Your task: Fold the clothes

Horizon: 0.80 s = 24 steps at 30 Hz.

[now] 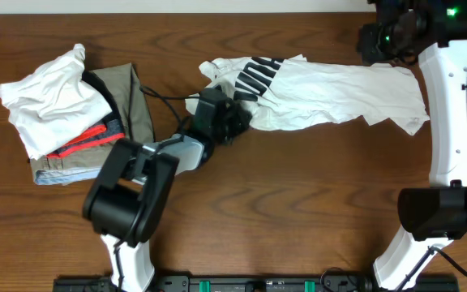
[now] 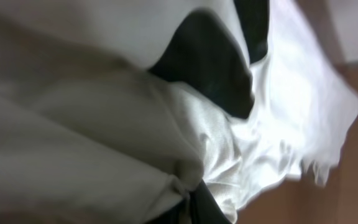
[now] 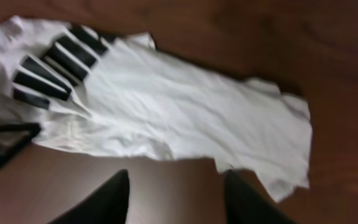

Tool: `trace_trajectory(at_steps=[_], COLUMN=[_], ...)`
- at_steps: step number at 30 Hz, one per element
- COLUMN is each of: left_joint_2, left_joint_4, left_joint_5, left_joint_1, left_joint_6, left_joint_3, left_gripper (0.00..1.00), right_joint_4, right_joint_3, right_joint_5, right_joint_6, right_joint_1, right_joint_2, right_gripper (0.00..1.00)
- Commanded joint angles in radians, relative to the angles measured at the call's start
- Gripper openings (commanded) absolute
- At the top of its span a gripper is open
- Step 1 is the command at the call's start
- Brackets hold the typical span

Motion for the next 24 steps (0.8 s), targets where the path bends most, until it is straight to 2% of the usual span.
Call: trace_trajectory(at_steps=[1,5,10,14,18,24], left_joint_2=[-0.149,-0.319,-0.493,-0.558,-0.572,-0.572], left_joint_4=[-0.133,-0.357,-0.489,-0.573,-0.637,-0.656], left_joint_5=[0.061,-0.043,-0.102,-0.117,-0.158,-0.192], left_joint_1=[0.038,0.070,0.082,0.083,0.083,0.083], left_joint_6=[0.200,0.338,0.461,0.472,0.489,0.516], left_joint_3=[0.014,0.014,0.014,0.014,0.014,0.014], left_gripper=[0.06,0.06,0.06,0.06,0.06,0.06], right_joint_4=[-0.042,-0.053,0.043,0.163,0.283,0.507], right_joint_3=[-0.012,-0.121,-0.339,-0.523,-0.690,-0.872], right_joint_5=[0.000,0.000,0.000,0.004,0.013,0.151], right_joint_6=[0.012,0.011,-0.008,-0.010,-0.071,-0.081], right_joint_1=[-0.045,-0.059,-0.059,-0.059,-0.059,-0.064], right_joint_2=[-0.016,-0.014,-0.014,-0.014,-0.014,-0.013], right_gripper=[0.49,0.49,0.54,0.58,0.59,0.64])
